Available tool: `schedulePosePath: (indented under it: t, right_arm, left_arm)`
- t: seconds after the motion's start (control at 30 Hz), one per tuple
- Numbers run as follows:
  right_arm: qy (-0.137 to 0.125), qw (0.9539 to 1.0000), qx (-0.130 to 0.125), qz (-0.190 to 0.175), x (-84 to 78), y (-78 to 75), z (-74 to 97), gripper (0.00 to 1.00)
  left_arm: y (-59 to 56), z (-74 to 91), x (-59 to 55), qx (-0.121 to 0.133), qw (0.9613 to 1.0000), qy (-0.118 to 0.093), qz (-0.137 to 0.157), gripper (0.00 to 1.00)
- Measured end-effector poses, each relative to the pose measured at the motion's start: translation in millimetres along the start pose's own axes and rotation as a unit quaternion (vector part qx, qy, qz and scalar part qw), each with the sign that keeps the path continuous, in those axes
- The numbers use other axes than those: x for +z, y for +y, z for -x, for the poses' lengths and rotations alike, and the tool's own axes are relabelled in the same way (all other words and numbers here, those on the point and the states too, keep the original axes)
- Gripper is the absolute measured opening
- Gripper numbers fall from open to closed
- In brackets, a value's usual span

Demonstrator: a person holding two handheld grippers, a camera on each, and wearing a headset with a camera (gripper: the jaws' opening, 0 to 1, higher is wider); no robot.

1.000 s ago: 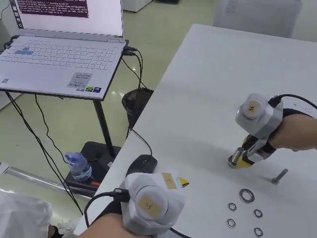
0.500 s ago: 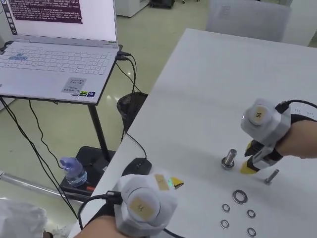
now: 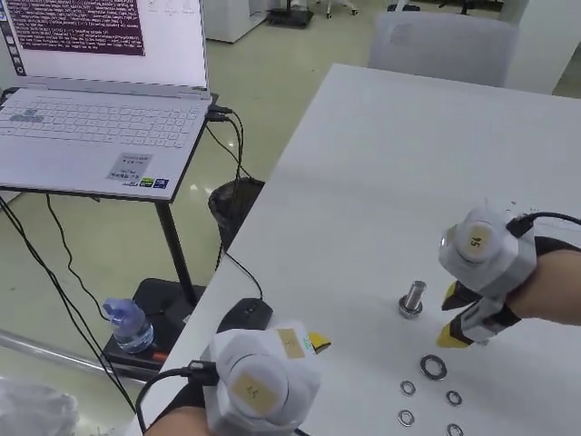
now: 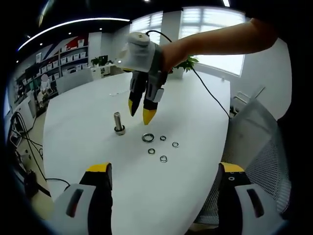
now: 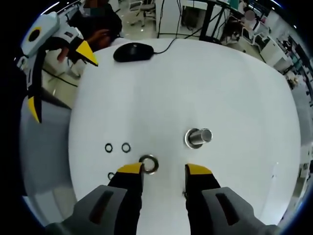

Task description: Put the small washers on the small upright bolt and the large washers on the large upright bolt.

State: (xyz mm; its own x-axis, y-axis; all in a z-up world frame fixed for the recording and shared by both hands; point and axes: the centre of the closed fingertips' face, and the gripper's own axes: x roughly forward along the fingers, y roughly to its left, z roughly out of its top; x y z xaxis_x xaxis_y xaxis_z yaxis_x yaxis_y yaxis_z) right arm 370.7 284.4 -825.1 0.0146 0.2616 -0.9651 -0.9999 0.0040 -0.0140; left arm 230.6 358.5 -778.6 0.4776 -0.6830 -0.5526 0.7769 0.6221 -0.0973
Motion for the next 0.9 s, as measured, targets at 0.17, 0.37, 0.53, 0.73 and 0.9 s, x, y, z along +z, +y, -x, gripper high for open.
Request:
schedulePosePath:
  t: [0.17,0.37,0.53,0.73,0.9]
  right_arm:
    - [-0.006,1.0,0.004,0.004,-1.9,12.6,-5.0,0.35]
    - [-0.006,0.9999,0.007,0.011,-8.7,21.0,-14.0,0.37]
    - [-0.017,0.9998,0.01,0.001,-12.0,24.6,-18.5,0.36]
    - [-0.018,0.9998,0.008,0.002,-16.0,24.0,-27.0,0.36]
    - [-0.017,0.9998,0.006,-0.002,-18.4,24.0,-35.4,0.35]
  left_arm:
    - [-0.1,1.1,1.5,0.0,1.0,-0.001,-0.003,0.9]
    - [1.0,2.1,4.1,0.0,1.0,-0.005,-0.002,0.9]
    - [0.8,2.8,4.4,0.0,1.0,-0.005,-0.003,0.9]
    - [-0.3,2.6,2.3,-0.004,1.0,-0.002,-0.003,0.89]
    - [-0.8,3.1,2.5,-0.005,1.0,-0.004,-0.004,0.88]
